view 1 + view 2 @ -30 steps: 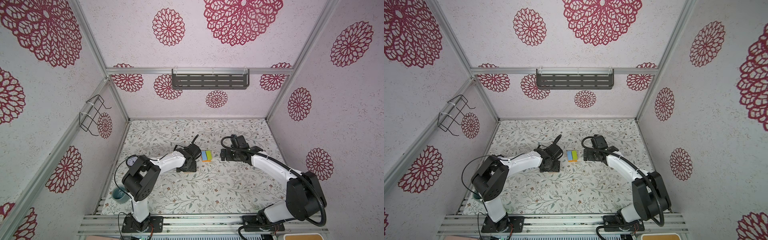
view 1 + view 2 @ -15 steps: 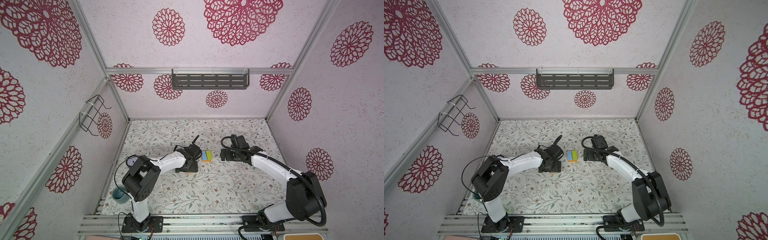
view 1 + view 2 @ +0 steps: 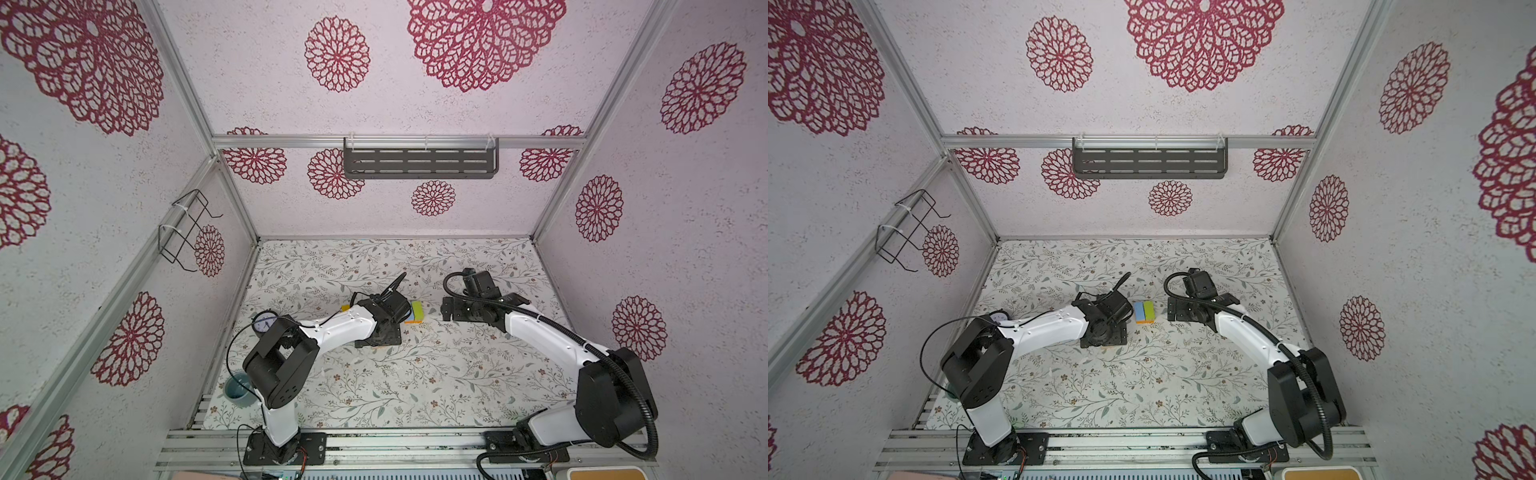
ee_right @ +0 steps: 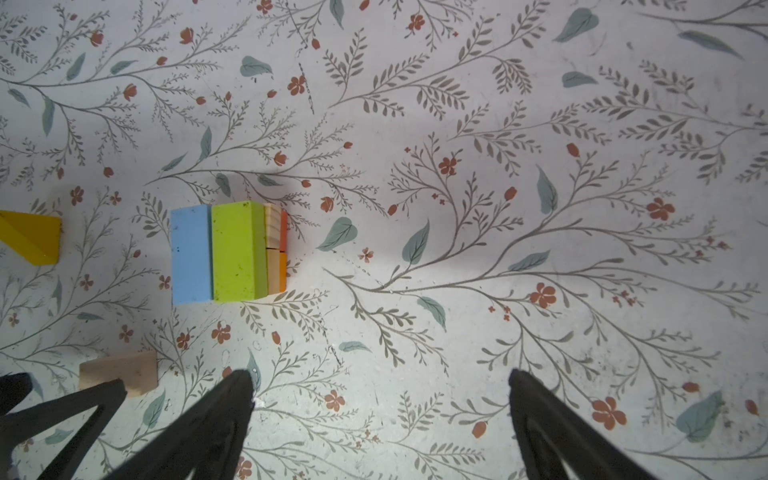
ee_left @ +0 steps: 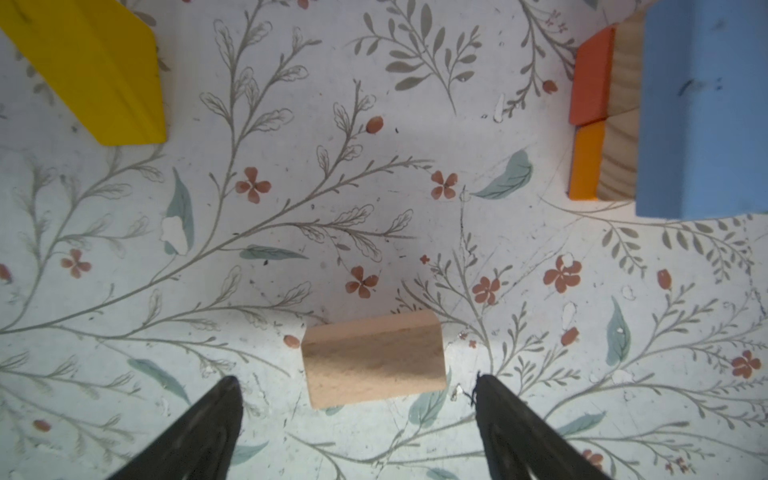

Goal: Build the wood block tower
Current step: 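Lift the plain wood block with the left gripper and carry it toward the stack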

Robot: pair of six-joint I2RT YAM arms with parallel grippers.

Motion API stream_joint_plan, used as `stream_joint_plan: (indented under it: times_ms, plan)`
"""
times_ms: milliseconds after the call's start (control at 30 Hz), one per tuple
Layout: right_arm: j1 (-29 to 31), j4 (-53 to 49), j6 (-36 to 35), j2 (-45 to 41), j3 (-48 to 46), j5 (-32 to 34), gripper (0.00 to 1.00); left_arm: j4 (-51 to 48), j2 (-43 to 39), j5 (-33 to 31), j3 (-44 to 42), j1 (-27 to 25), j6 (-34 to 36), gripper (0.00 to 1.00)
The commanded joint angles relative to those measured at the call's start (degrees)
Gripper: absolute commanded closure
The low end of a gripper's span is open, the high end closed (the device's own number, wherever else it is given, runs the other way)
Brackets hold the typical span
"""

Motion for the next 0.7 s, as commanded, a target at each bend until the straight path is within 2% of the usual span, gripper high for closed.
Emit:
stream_joint_plan:
  times_ms: [0,233,400,667]
  plan:
    - [-0.4,0.7,-0.5,-2.2,-0.4,-0.3,0.01,1.1,2.0,0.1,0.9,-0.4,-1.8,0.12]
    - [-0.4,0.7,-0.4,-2.8,-0.6,0.0,0.01,0.5,5.0,0.5,3.1,0.1,-1.7,0.17]
    - [-0.4,0.8,-0.5,-3.0,-0.7,0.3,0.01,1.1,6.0,1.5,3.4,0.4,-1.6,0.23]
    - [-0.4,0.8,-0.6,-3.1,-0.7,0.3,0.01,1.6,5.5,2.2,1.5,0.5,-1.9,0.27]
